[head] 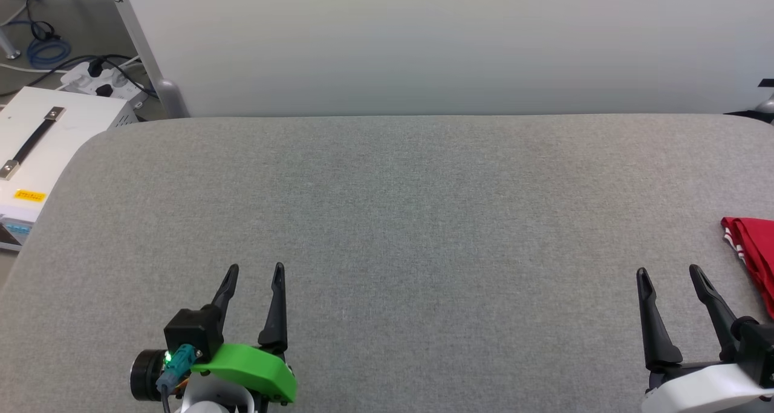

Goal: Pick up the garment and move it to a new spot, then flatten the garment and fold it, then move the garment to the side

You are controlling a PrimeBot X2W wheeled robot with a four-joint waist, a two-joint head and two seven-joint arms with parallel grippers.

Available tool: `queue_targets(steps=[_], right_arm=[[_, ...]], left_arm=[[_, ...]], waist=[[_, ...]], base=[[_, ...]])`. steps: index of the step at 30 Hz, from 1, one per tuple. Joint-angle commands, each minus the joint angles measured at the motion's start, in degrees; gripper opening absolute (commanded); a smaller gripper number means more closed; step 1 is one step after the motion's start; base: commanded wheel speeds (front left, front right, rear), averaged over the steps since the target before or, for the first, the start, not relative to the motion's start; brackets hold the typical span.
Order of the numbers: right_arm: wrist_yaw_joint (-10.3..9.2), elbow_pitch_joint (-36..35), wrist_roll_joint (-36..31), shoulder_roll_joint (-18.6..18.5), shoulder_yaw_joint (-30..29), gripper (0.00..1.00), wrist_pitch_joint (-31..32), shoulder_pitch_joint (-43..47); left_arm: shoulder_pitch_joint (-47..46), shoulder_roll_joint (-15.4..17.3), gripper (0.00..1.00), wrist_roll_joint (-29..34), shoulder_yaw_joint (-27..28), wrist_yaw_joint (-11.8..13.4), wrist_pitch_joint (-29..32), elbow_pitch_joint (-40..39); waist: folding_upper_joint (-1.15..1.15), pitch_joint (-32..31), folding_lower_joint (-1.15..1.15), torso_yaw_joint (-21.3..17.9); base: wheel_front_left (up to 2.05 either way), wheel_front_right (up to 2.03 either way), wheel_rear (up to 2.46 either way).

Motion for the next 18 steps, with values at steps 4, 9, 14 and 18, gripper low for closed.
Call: queue_targets(steps=[4, 9, 14, 18], right_arm=[[-0.05, 0.0, 0.9, 0.0, 0.4, 1.0, 0.0, 0.1], [-0.05, 0.3, 1.1, 0.0, 0.7, 1.0, -0.2, -0.1], [-0.05, 0.8, 1.2, 0.0, 0.8, 1.0, -0.5, -0.3], [0.0, 0.9, 0.5, 0.0, 0.7, 0.0, 0.0, 0.0]], left_arm=[[0.6, 0.0, 1.0, 0.7, 0.0, -0.3, -0.3, 0.5], [0.3, 0.0, 1.0, 0.7, -0.2, -0.4, -0.3, 0.9], [0.1, 0.1, 1.0, 0.7, -0.3, -0.4, -0.3, 1.2], [0.0, 0.0, 0.0, 0.1, -0.5, -0.2, 0.1, 1.2]], waist=[[0.0, 0.0, 0.0, 0.1], [0.0, -0.1, 0.0, 0.2], [0.0, 0.0, 0.0, 0.2], [0.0, 0.0, 0.0, 0.2]], base=[[0.0, 0.0, 0.0], [0.0, 0.0, 0.0], [0.0, 0.0, 0.0], [0.0, 0.0, 0.0]])
